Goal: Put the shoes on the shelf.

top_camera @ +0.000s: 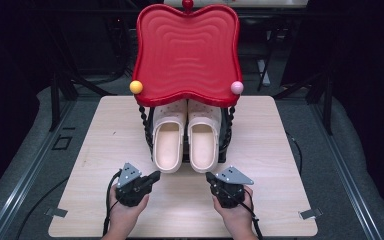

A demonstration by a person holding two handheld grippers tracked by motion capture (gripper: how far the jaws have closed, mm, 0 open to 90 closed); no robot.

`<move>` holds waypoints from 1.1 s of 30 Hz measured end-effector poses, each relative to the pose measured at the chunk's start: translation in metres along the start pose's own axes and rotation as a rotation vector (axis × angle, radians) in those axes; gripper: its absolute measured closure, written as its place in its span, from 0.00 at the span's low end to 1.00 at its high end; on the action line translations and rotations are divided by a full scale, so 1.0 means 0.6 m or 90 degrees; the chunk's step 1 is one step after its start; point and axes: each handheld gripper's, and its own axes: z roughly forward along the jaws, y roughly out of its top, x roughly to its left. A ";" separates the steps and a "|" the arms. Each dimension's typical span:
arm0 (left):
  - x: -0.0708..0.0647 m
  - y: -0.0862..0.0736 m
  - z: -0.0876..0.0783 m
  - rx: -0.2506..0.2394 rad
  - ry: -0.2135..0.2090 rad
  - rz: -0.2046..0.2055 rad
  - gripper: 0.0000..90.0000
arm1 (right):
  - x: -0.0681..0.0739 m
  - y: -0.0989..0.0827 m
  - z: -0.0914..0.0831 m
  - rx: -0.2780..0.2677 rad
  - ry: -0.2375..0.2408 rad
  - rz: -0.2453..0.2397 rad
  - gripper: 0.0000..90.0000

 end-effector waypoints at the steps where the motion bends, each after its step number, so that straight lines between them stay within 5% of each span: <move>1: -0.001 0.002 0.001 0.000 0.001 -0.001 1.00 | -0.001 0.003 0.001 0.005 0.005 0.003 1.00; 9: -0.002 0.018 0.008 -0.008 0.018 -0.005 1.00 | -0.004 0.017 0.001 -0.014 0.002 0.013 1.00; 24: 0.035 0.095 0.055 -0.033 0.056 -0.031 1.00 | -0.046 0.085 0.047 -0.037 -0.041 0.049 1.00; 33: 0.043 0.087 0.085 -0.017 0.069 -0.039 1.00 | -0.052 0.086 0.080 -0.018 -0.056 0.053 1.00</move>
